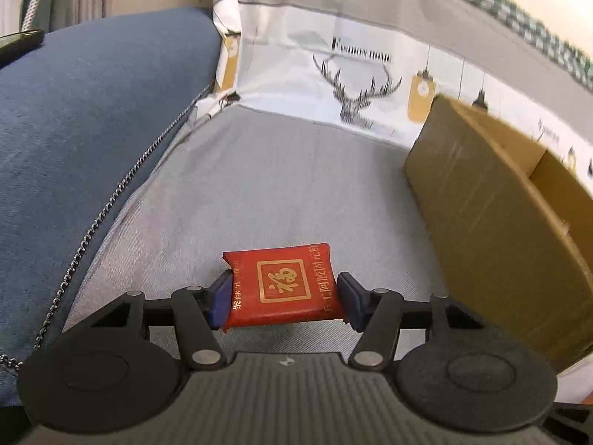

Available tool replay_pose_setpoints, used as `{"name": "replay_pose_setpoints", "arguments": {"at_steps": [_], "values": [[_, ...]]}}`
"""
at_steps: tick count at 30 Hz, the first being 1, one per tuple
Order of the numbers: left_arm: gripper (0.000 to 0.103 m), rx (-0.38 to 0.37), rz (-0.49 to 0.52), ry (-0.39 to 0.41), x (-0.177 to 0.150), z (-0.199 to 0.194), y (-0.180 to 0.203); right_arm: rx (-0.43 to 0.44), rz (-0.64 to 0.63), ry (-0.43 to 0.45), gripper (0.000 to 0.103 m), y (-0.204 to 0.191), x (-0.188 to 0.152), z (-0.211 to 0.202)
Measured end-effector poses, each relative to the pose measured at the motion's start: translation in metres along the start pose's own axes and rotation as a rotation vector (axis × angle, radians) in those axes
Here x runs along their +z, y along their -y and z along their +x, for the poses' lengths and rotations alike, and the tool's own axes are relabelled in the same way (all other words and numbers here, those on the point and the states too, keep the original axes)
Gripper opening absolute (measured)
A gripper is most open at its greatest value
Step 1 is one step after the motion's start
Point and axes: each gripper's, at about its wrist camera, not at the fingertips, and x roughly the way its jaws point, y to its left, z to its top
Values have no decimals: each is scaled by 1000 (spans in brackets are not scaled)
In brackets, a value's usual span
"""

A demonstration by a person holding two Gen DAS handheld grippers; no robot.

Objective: Organize snacks
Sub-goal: 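Lift the red pack with the left tool while the right tool holds the wrapped bar, then carry both snacks over the box and open both tools to drop them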

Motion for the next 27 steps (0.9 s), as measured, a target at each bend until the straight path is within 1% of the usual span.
{"name": "replay_pose_setpoints", "arguments": {"at_steps": [2,5,9,13,22,27], "values": [[64,-26,-20,23,2,-8,-4,5,8,16,20,2,2,-5],[64,-43,-34,61,5,-21,-7,15,18,41,20,4,3,-12],[64,-68,-42,82,9,-33,-10,28,26,77,20,8,7,-22],[64,-90,-75,68,11,-41,-17,49,36,121,20,12,11,-34],[64,-129,-119,50,5,-65,-21,112,30,226,20,27,23,-57],[65,-114,-164,23,4,-71,-24,149,55,295,20,44,32,-73]]}}
